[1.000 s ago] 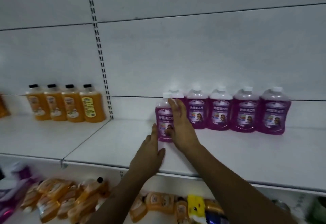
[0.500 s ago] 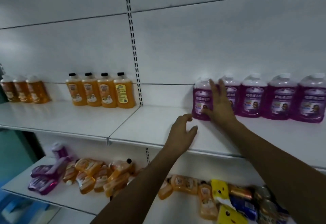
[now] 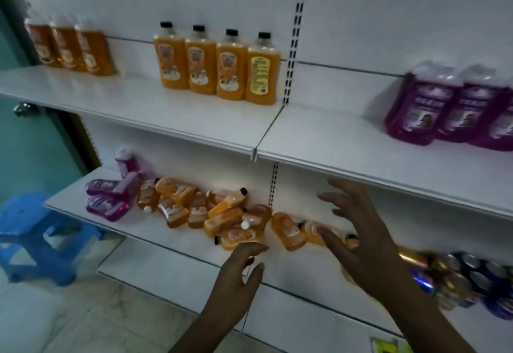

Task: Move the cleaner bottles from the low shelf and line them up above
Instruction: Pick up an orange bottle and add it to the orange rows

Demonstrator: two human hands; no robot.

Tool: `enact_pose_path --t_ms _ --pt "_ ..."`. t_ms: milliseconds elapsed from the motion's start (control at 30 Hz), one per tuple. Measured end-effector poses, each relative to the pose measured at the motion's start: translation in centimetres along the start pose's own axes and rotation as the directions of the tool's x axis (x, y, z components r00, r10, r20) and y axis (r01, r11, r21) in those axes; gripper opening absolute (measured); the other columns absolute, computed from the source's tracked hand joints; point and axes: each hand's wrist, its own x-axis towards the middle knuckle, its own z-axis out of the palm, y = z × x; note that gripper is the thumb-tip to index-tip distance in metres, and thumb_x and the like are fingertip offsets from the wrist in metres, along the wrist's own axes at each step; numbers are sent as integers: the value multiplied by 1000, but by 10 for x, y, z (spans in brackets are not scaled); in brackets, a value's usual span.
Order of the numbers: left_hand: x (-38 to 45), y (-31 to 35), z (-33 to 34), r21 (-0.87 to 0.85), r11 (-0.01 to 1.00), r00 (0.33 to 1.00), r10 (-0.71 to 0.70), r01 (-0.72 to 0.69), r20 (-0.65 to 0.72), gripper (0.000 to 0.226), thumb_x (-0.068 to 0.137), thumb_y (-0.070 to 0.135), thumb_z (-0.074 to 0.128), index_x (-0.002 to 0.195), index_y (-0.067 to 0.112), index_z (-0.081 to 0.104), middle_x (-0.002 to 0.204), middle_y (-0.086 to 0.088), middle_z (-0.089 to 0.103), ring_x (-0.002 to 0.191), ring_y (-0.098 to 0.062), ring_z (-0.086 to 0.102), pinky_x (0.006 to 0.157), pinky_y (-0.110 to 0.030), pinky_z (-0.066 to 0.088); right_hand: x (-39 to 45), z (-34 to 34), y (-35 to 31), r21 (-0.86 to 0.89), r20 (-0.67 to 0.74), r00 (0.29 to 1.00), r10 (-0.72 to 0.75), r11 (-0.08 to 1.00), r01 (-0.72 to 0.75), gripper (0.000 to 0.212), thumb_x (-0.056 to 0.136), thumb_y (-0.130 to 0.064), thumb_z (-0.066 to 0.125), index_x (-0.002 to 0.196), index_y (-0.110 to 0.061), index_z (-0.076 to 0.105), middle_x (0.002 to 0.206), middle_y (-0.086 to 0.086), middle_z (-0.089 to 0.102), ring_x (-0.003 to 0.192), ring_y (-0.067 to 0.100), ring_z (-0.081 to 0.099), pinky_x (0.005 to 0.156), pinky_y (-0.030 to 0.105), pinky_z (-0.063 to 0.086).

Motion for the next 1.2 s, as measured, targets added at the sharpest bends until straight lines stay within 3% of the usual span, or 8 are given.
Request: enact_pose_path --t_ms 233,433,667,767,867,1000,1133,1200 --pt "-32 -92 -49 22 986 984 -167 168 -58 31 88 23 53 119 28 58 117 19 58 112 -1 56 96 -21 48 -37 131 47 32 221 940 260 961 -273 48 89 -19 67 130 -38 51 144 -17 37 135 6 39 102 46 45" --pt "-15 -144 -41 71 971 972 -224 229 -70 34 89 20 56 123 17 57 118 6 57 109 3 53 93 -18 47 -44 191 97 -26 348 864 364 925 -379 48 89 -13 67 132 -25 51 138 -17 42 129 6 44 105 41 44" --pt "103 -204 -7 142 944 953 -304 299 14 45 86 4 64 128 -1 47 124 -21 54 113 -29 55 86 -17 45 24 277 197 -94 318 838 444 894 -438 70 83 1 70 143 -10 37 145 12 44 132 10 34 110 34 35" --pt "157 -232 12 144 899 906 -422 413 38 39 90 16 58 125 2 49 116 -17 58 106 -29 59 86 -37 55 54 313 245 -274 341 837 427 897 -346 68 88 -11 66 147 -14 33 150 9 39 138 18 35 115 34 30" --pt "190 -251 30 22 841 840 -542 541 31 33 94 27 51 121 9 49 103 3 55 87 -3 56 73 -16 50 72 333 286 -384 518 793 322 915 -121 73 86 -23 67 148 -20 30 154 7 33 143 25 29 115 45 32" --pt "207 -260 39 -211 671 696 -715 711 69 31 86 7 58 116 11 54 109 -6 59 94 -17 58 66 -20 48 87 341 305 -417 612 745 265 909 20 65 84 -39 48 144 -17 37 150 9 39 141 30 31 109 50 38" --pt "205 -243 36 -223 732 747 -664 644 -23 21 94 13 54 115 15 60 108 -2 63 88 -6 59 71 -20 47 83 325 304 -253 609 744 274 956 -145 57 94 -27 52 146 -20 32 149 5 41 139 22 37 111 39 38" --pt "207 -221 31 -218 806 820 -571 550 -40 26 95 4 49 116 13 61 111 -6 64 98 -15 62 81 -31 54 81 306 295 -152 578 750 320 946 -286 59 91 -21 65 143 -17 38 141 5 50 134 22 44 106 26 35"
